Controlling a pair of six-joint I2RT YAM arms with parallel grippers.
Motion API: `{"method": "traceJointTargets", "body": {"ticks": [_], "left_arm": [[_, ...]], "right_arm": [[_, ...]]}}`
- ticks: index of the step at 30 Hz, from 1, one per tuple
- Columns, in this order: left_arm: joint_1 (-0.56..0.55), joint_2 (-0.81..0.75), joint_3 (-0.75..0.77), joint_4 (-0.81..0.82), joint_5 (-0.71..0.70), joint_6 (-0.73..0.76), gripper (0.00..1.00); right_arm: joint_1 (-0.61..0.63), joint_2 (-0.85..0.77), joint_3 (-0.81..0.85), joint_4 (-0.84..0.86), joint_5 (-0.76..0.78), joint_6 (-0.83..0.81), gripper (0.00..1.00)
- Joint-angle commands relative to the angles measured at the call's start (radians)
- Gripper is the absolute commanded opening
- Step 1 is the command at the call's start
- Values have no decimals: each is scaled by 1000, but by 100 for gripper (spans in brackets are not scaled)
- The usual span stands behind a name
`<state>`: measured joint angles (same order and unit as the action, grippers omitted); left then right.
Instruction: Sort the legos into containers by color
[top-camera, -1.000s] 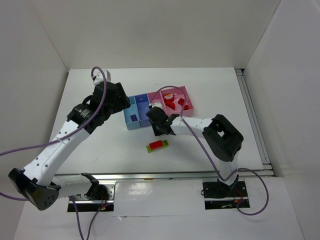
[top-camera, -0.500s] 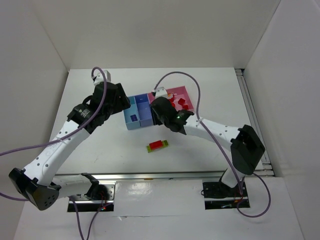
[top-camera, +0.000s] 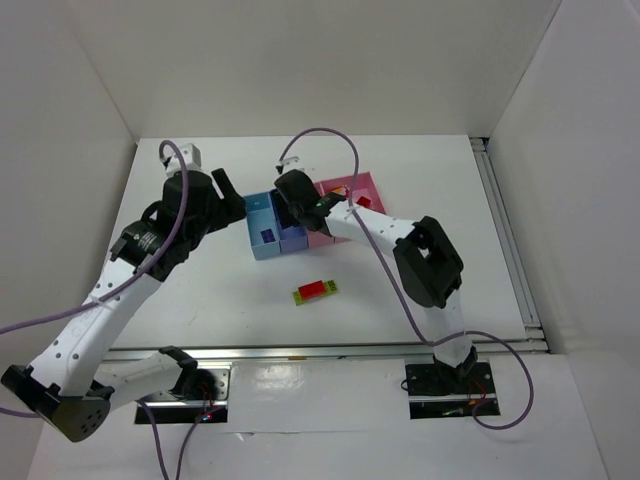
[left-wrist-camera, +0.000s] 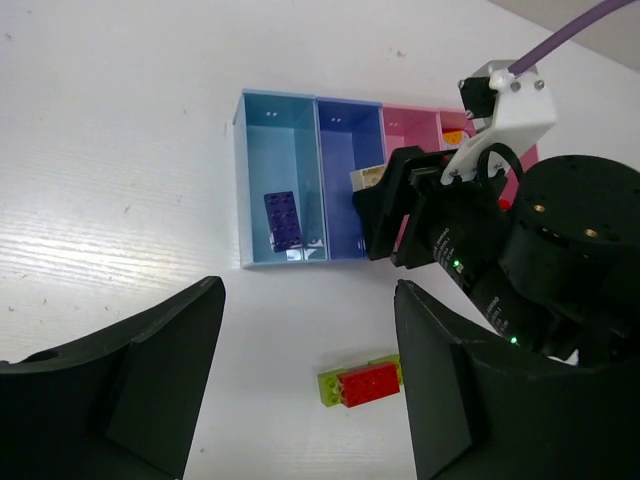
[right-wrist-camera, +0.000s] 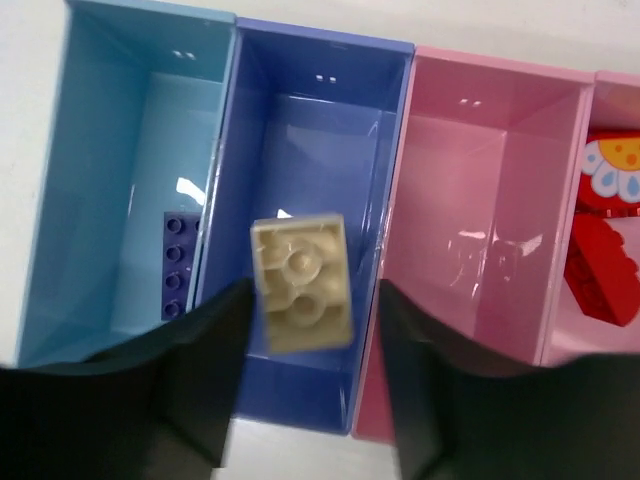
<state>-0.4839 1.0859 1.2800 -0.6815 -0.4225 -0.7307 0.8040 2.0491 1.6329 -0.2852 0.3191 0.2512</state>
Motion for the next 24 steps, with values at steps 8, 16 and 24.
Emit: {"method": "traceJointTargets", "body": {"ticks": [8,16,24], "left_arm": [[22,-18,-42,30,11,39,79],[-51,141,-125,169,296,302,81],[-333,499,-27,161,378,496,100]], "right_arm": [[-22,-188,-42,17,38,-4,58],[-137,-581,-506,8,57,147,48],[-181,-901,-643,-250,164,195,56]]}}
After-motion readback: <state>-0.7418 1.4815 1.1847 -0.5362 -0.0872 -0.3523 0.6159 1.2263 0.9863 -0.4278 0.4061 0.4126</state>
